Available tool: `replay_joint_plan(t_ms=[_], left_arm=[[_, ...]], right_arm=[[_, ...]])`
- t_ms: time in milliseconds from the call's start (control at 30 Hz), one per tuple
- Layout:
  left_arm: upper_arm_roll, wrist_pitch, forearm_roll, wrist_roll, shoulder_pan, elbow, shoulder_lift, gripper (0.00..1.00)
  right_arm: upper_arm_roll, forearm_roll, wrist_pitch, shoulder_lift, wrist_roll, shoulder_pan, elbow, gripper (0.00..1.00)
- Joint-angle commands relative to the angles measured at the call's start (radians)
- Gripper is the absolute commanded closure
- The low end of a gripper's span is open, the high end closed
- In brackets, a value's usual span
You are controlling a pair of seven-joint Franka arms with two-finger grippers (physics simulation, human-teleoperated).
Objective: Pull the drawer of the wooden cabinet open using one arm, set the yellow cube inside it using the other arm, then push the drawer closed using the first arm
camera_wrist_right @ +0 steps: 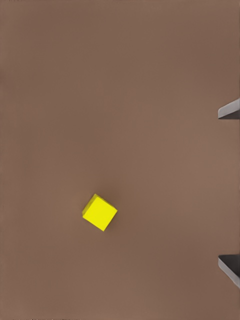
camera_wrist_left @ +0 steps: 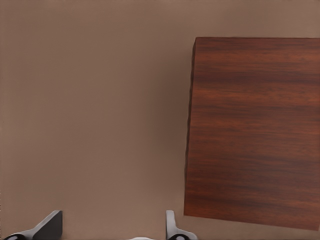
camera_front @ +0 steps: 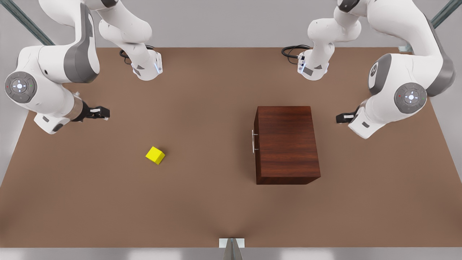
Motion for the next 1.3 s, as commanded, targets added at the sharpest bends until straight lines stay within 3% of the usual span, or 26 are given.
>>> replay_joint_plan(t_ms=[0, 100, 233, 367, 533, 600, 833, 1100, 1267], left_arm=[[-0.001, 0.035, 0.025, 0.043, 0.001, -0.005, -0.003, 0.0], [-0.003, 0.039, 0.024, 0.043, -0.007, -0.016, -0.003, 0.0], [-0.063, 0.115, 0.071, 0.028, -0.208, 0.011, 0.133, 0.0], [-0.058, 0.131, 0.148, -0.411, -0.459, 0.352, 0.438, 0.0], [-0.052, 0.21, 0.171, -0.675, -0.592, 0.37, 0.491, 0.0], [0.034, 0.212, 0.168, -0.676, -0.665, 0.37, 0.494, 0.0], [0.043, 0.238, 0.168, -0.721, -0.707, 0.378, 0.555, 0.0], [0.043, 0.23, 0.167, -0.923, -0.702, 0.369, 0.596, 0.0], [0.043, 0.229, 0.171, -0.919, -0.7, 0.369, 0.612, 0.0]], right_arm=[[0.002, -0.004, 0.097, -0.001, -0.023, -0.001, -0.001, 0.0], [-0.003, -0.003, 0.097, 0.011, -0.081, -0.009, -0.001, 0.0], [-0.003, -0.003, 0.12, 0.031, -0.083, -0.012, -0.001, 0.0], [-0.003, -0.003, 0.123, 0.045, -0.083, -0.018, -0.003, 0.0], [-0.003, 0.013, 0.15, 0.089, -0.104, -0.046, -0.023, 0.0], [-0.003, 0.01, 0.176, 0.132, -0.104, -0.049, -0.02, 0.0], [0.002, 0.019, 0.287, 0.278, -0.061, -0.013, 0.008, 0.0], [0.006, 0.051, 0.41, 0.381, 0.546, 0.138, -0.001, 0.0], [0.006, 0.016, 0.459, 0.395, 0.487, 0.132, -0.038, 0.0]])
